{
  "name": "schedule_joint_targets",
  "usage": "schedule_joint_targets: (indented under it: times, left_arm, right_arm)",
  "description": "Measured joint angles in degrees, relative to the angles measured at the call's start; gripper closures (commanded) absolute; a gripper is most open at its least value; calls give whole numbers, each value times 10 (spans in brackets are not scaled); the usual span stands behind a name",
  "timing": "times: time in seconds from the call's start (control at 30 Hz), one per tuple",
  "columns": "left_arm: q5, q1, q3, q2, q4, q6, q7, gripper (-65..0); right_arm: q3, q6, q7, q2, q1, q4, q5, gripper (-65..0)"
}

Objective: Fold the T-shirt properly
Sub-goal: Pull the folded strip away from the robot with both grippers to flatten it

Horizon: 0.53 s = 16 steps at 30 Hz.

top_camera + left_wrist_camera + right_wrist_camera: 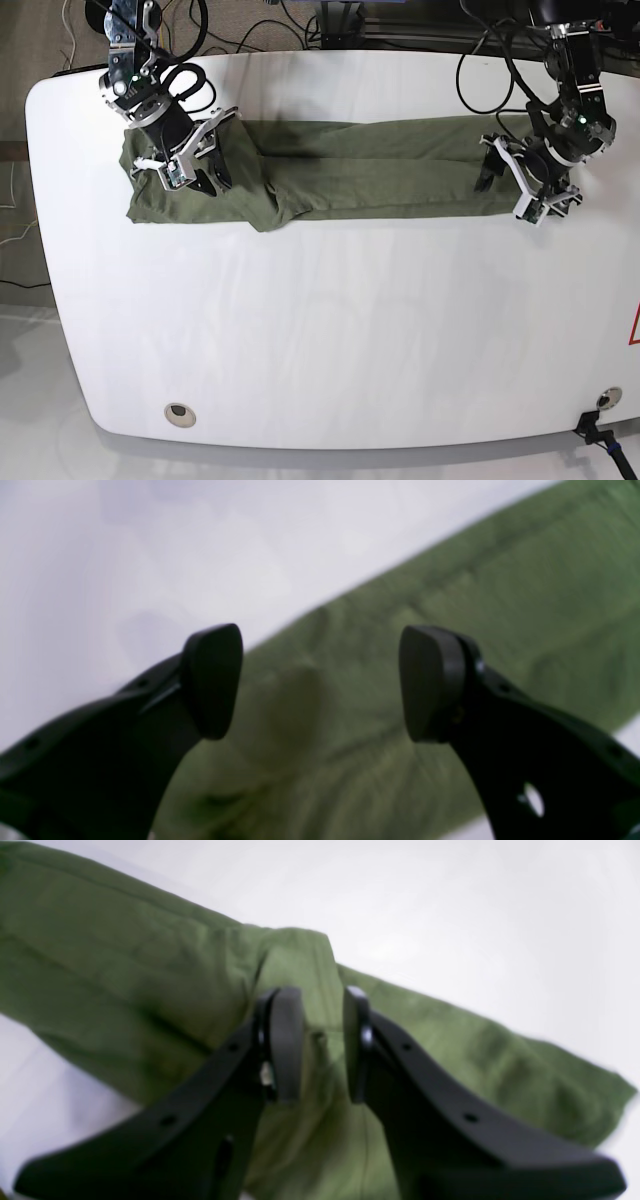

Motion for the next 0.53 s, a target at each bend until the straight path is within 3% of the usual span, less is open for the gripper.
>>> schedule_joint_targets:
  times: [0.13, 0.23, 0.53]
  left_arm:
    - [-2, 38, -5, 3, 45, 0, 0, -461]
    - [-2, 64, -35, 23, 55, -2, -4, -461]
    - [-1, 64, -57, 32, 56, 0, 0, -461]
  right_arm:
    - [-3, -6, 2, 0, -45, 49, 3, -146]
    - [-2, -7, -4, -7, -53, 50, 1, -146]
    - [-3, -5, 0, -15, -58, 50, 2, -146]
